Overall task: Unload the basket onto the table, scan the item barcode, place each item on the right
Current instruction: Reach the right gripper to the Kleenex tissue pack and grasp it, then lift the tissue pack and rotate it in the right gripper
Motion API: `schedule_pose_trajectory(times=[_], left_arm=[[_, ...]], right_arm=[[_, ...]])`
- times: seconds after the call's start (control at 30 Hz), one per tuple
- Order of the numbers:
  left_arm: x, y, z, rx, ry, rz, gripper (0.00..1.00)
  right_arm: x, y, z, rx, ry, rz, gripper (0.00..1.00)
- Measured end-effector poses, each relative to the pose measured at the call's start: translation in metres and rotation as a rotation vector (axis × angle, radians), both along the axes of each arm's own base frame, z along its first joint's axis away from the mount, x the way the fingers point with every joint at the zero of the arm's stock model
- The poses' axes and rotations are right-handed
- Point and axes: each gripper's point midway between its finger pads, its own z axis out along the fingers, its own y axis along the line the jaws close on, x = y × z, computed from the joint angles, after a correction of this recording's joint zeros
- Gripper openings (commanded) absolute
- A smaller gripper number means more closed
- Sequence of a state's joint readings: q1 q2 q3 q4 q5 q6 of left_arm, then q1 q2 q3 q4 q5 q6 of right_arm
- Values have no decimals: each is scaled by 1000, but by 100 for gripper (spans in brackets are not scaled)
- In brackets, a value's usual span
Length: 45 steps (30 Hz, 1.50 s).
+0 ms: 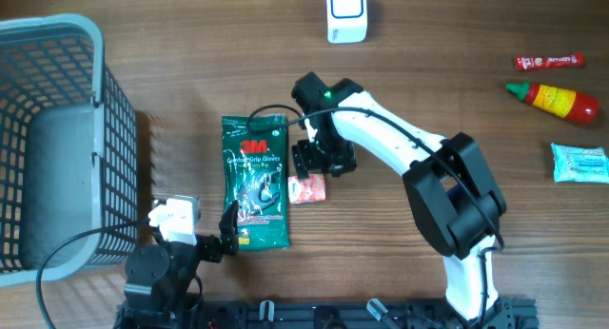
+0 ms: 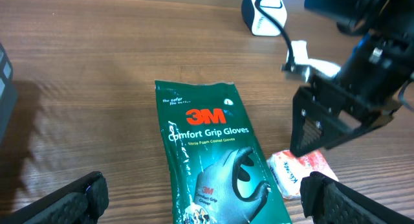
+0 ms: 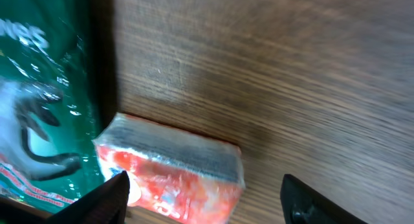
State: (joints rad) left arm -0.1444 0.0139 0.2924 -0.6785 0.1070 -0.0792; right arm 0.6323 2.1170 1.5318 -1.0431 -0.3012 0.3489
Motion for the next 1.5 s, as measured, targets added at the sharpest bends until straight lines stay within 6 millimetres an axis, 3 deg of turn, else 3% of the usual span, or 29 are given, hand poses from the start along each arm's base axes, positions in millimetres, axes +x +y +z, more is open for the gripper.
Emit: schedule_pose_trajectory(times=[0.1,0.23,0.33,0.43,0.53,0.63,0.8,0.97,1.1,1.4,1.5], left_arm=[[0,0,0,0,0,0,100],[0,0,0,0,0,0,100],[0,0,0,0,0,0,100],[0,0,0,0,0,0,100],[0,0,0,0,0,0,100],[0,0,0,0,0,0,100],[0,0,0,0,0,0,100],[0,0,0,0,0,0,100],[0,0,0,0,0,0,100],[0,0,0,0,0,0,100],[0,0,0,0,0,0,100]], right_arm=[[-6,3,-7,39,14,25,58],[-9,9,-15,116,19,29,15],[-12,6,-15,178,67,-1,5],[-10,-4,-13,197,109,-47,4],[-8,-36,-4,204,216,-171,4],[-14,-62,36,264,331,-306,4],[-25,-84,88,365,420,-407,4],[-50,-91,118,437,566,-409,4],[-55,-90,120,474,562,-380,4],[-96,-95,108,442,691,-422,4],[-97,-96,107,441,696,-424,4]])
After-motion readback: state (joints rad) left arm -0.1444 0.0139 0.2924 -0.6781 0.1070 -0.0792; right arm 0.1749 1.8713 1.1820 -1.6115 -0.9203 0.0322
